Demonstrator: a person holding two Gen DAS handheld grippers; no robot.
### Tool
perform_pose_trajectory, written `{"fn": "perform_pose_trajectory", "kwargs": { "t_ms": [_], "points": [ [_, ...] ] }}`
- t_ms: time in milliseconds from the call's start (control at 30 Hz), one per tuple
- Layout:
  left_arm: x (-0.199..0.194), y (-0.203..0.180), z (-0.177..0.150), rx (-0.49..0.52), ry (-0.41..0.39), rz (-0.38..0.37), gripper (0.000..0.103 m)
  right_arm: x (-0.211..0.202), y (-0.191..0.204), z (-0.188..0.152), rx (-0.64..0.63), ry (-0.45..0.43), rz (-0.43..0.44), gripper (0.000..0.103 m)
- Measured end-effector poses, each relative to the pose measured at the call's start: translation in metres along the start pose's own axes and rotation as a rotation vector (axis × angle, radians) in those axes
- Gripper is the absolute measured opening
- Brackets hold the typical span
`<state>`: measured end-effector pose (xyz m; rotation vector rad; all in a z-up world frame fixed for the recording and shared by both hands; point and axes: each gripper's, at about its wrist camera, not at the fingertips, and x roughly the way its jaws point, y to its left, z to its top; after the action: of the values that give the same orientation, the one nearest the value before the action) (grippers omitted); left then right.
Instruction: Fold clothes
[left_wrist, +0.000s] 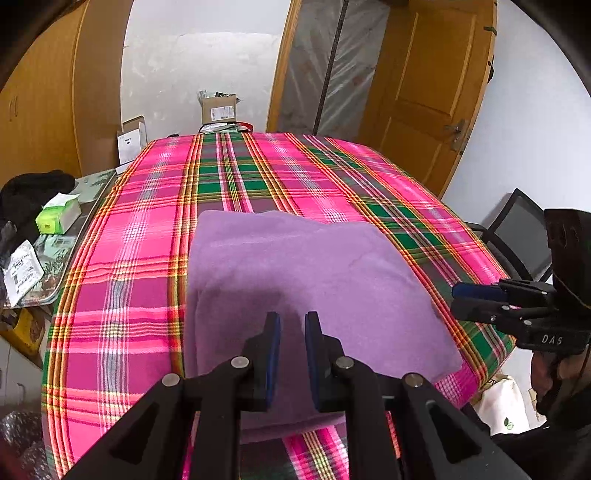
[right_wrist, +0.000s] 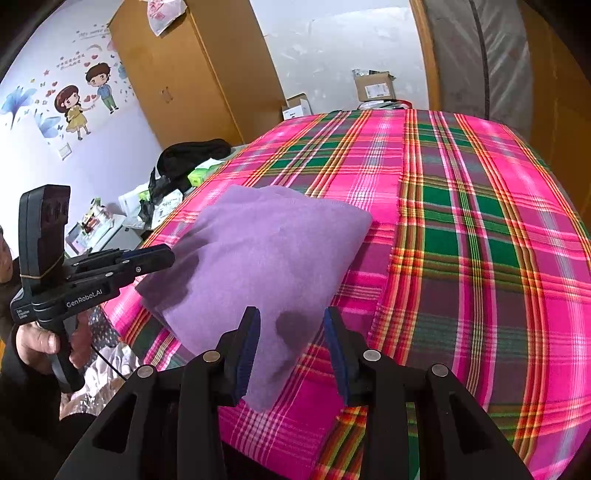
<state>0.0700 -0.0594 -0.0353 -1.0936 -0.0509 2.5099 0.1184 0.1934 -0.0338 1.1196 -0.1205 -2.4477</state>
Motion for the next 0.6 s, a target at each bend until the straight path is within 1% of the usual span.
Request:
{"fn": "perform_pose_trajectory", "kwargs": {
  "t_ms": [200,367,467,500,567,600],
  "points": [
    [-0.0047,0.0006,-0.0024,-0.021,0.006,-0.001,0.014,-0.0018,0.0053,-0.0052,-0.008,0.003,0.004,0.037],
    [-0.0085,-0.0025,-0.0064,-0.006,0.012,0.012,0.014,-0.0002,0.0067,-0.009,-0.007,0.011,0.014,0.037],
    [-0.0074,-0.0013,-0.0093,-0.015,0.023,0.012,0.014,0.0022,0.0055,-0.0089,-0.005,0.017,0.02,0.037],
    [-0.0068,-0.001,-0.0095,-0.017,0.026,0.014,0.015,0.0028,0.0041,-0.0084,-0.002,0.017,0.023,0.037],
    [-0.0059,0.0009,-0.009,-0.023,0.027,0.022,0.022,0.0041,0.0002,-0.0072,0.008,0.016,0.028,0.038],
    [-0.0059,0.0015,-0.0083,-0.023,0.025,0.03,0.024,0.0048,-0.0023,-0.0063,0.017,0.015,0.031,0.038]
  ]
}}
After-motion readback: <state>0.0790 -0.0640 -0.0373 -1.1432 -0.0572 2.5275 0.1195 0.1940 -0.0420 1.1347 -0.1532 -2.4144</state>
